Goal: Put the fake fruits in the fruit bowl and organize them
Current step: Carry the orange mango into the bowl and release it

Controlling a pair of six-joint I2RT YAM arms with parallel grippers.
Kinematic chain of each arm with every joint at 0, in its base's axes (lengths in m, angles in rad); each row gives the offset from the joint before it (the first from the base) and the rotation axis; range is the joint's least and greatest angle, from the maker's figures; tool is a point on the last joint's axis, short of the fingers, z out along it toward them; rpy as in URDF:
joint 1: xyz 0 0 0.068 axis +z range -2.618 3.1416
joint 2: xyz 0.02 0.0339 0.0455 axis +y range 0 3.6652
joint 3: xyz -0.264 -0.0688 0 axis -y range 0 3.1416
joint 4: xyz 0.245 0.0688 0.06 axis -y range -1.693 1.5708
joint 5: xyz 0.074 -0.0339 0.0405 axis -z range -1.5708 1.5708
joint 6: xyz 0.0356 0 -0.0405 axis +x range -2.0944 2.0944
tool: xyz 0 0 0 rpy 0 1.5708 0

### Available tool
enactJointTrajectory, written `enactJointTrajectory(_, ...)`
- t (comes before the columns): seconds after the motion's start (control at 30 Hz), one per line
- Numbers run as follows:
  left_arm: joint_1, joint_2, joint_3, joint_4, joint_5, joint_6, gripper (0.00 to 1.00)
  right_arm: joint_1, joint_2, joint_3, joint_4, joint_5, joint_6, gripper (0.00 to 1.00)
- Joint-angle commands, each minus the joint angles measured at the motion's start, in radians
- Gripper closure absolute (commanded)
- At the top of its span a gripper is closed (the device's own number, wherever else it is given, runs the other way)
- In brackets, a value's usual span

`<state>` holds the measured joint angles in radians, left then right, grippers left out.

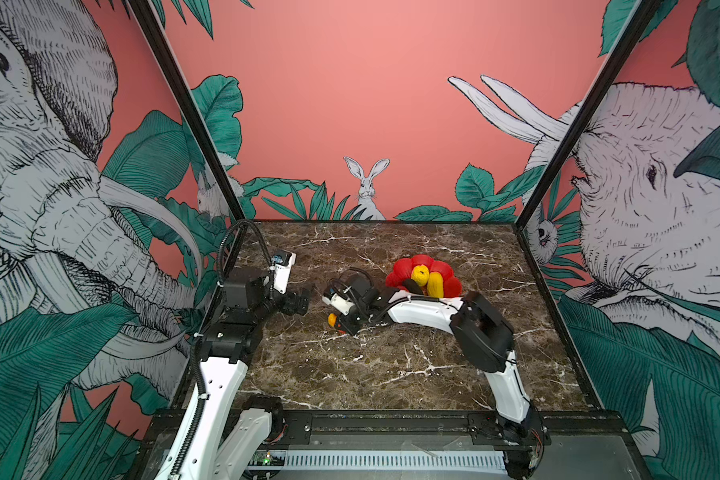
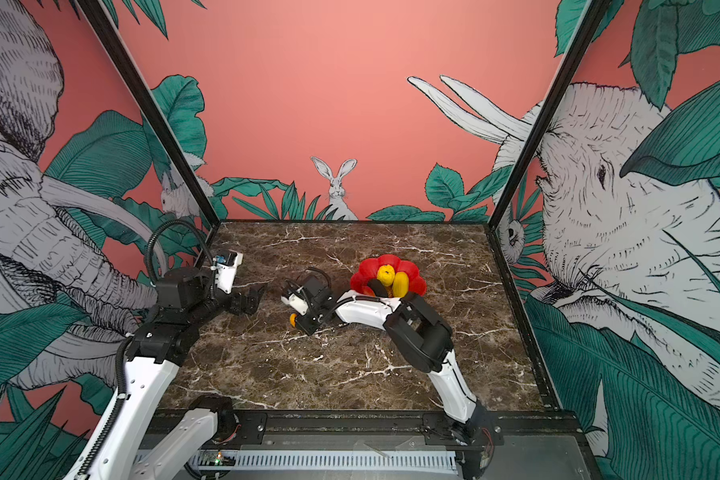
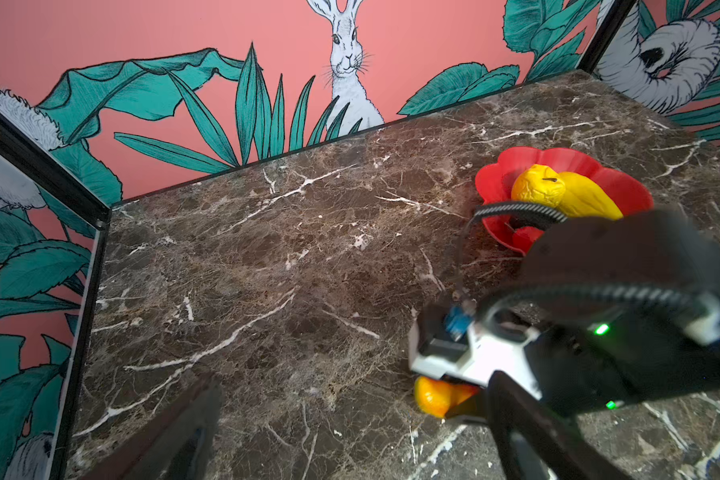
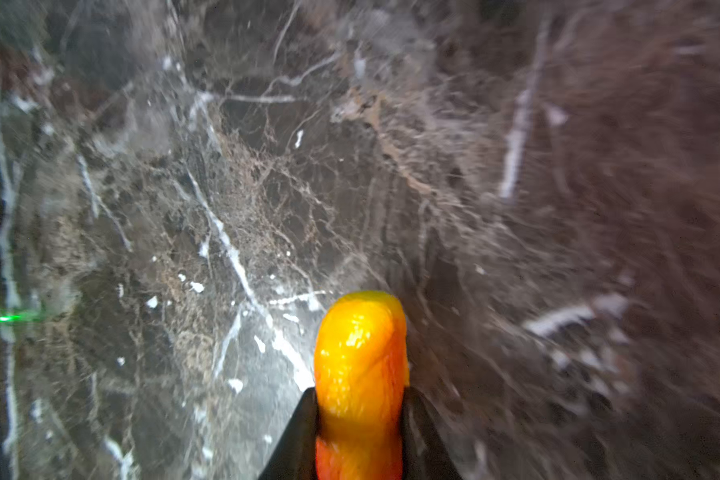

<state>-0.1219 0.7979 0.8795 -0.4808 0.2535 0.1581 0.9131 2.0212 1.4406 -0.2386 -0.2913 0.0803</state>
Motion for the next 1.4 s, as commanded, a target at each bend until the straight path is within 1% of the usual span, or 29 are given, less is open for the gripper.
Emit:
enactJointTrajectory(0.0,-0.001,-0.012,-0.013,0.001,0.007,0.015,0.0,-0.085,-0.195,-0.092,0.048,0.07,0.052,0.84)
enactJointTrajectory(0.13,0.0,-0.012,-0.012,-0.001,0.009,0.014,0.0,-0.165,-0.36,-0.236,-0.008,0.226,0.098,0.85)
enactJointTrajectory(0.23,0.0,-0.012,-0.012,0.001,0.009,0.014,0.0,-0.221,-0.47,-0.329,-0.041,0.344,0.167,0.86)
enactJointTrajectory(0.37,0.0,-0.012,-0.012,0.001,0.012,0.013,0.0,-0.279,-0.544,-0.422,-0.054,0.426,0.243,0.89)
enactJointTrajectory(0.5,0.0,-0.012,-0.011,0.0,0.011,0.014,0.0,-0.309,-0.555,-0.471,-0.046,0.472,0.291,0.9)
enactJointTrajectory(0.6,0.001,-0.014,-0.012,0.0,0.009,0.014,0.0,-0.328,-0.545,-0.499,-0.015,0.481,0.314,0.9)
enactJointTrajectory(0.77,0.001,-0.017,-0.013,-0.001,0.007,0.014,0.0,-0.356,-0.495,-0.506,0.038,0.461,0.327,0.89)
enactJointTrajectory(0.87,-0.001,-0.013,-0.015,-0.001,0.006,0.014,0.0,-0.364,-0.47,-0.508,0.066,0.444,0.339,0.87)
enactJointTrajectory(1.13,0.001,-0.011,-0.014,0.0,0.005,0.014,0.0,-0.382,-0.431,-0.512,0.106,0.43,0.366,0.85)
enactJointTrajectory(1.23,0.001,-0.011,-0.013,0.0,0.006,0.014,0.0,-0.387,-0.427,-0.511,0.111,0.429,0.371,0.81)
enactJointTrajectory(1.37,0.0,-0.011,-0.015,0.0,0.004,0.014,0.0,-0.39,-0.428,-0.517,0.113,0.434,0.374,0.73)
